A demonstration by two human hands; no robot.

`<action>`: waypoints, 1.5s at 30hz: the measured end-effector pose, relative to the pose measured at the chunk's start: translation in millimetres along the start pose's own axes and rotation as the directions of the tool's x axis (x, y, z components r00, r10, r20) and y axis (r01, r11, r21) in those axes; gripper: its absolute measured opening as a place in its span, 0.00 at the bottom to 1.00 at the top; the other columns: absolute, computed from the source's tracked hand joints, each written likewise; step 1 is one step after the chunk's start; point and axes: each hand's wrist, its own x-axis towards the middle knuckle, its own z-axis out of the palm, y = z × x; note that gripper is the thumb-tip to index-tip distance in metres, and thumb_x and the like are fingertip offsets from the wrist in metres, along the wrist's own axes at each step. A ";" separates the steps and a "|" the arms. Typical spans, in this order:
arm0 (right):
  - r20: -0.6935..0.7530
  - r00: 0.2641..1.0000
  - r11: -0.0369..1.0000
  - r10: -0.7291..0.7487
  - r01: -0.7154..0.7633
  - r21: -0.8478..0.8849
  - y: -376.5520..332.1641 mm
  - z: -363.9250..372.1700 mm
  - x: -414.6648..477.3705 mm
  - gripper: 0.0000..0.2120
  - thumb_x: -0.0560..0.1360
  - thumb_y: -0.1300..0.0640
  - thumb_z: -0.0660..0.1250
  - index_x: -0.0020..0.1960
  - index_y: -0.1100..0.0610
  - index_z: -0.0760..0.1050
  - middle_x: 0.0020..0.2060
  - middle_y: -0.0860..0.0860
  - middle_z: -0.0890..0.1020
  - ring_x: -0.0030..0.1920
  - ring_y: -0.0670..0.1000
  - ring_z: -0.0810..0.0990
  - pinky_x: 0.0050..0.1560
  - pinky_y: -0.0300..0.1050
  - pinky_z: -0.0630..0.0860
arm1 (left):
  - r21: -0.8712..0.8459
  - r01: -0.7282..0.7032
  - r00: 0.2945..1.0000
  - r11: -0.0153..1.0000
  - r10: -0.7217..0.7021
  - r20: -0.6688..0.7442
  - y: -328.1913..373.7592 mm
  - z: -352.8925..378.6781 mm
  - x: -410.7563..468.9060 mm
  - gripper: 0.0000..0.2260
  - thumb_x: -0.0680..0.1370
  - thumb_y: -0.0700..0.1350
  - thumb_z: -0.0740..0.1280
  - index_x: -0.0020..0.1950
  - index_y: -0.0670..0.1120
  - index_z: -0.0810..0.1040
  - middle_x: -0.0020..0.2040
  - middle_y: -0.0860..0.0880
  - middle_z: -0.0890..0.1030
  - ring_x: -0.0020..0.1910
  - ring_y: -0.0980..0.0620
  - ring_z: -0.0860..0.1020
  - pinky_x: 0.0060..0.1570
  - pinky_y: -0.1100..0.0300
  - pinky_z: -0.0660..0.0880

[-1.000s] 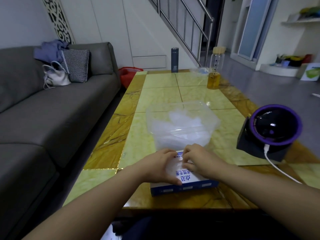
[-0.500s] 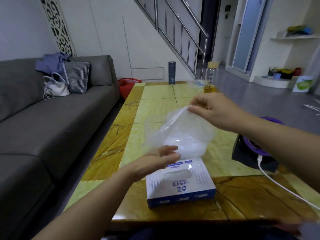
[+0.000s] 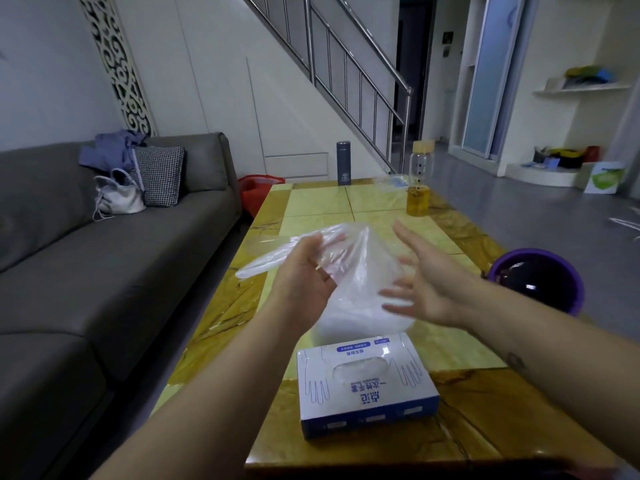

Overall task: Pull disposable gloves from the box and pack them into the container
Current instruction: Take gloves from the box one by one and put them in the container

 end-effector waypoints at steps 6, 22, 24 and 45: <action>0.064 0.996 0.901 -0.056 0.023 0.434 17.6 27.2 5.1 0.35 0.70 0.44 0.70 0.72 0.51 0.59 0.50 0.60 0.79 0.50 0.57 0.80 0.53 0.52 0.79 | -0.059 -0.146 0.975 0.988 0.134 -0.177 4.9 1.7 12.7 0.14 0.80 0.41 0.59 0.63 0.36 0.74 0.57 0.39 0.80 0.57 0.43 0.79 0.61 0.50 0.75; 0.264 0.880 0.774 -0.395 0.474 -0.420 -28.9 -1.1 42.2 0.29 0.73 0.73 0.64 0.71 0.55 0.68 0.64 0.42 0.70 0.52 0.45 0.78 0.52 0.42 0.78 | -0.097 0.097 0.995 0.991 -0.099 -0.018 27.1 -72.1 10.0 0.32 0.73 0.62 0.66 0.70 0.45 0.67 0.65 0.36 0.75 0.63 0.38 0.75 0.60 0.42 0.74; 0.298 0.885 0.718 -0.358 0.465 -0.517 -28.2 -6.4 48.3 0.30 0.74 0.71 0.65 0.72 0.54 0.67 0.65 0.40 0.69 0.52 0.42 0.78 0.50 0.37 0.78 | 0.085 0.154 0.988 0.984 -0.154 0.000 26.9 -72.4 13.0 0.24 0.73 0.58 0.68 0.65 0.49 0.71 0.63 0.37 0.77 0.62 0.39 0.76 0.55 0.45 0.77; 0.290 0.930 0.662 -0.227 0.366 -0.654 -16.0 -41.5 126.5 0.34 0.73 0.72 0.64 0.74 0.50 0.63 0.71 0.42 0.66 0.57 0.40 0.75 0.45 0.33 0.75 | 0.919 -0.373 0.820 0.127 0.509 0.262 26.4 -50.0 98.9 0.14 0.78 0.43 0.65 0.63 0.53 0.74 0.59 0.58 0.73 0.60 0.61 0.71 0.61 0.65 0.66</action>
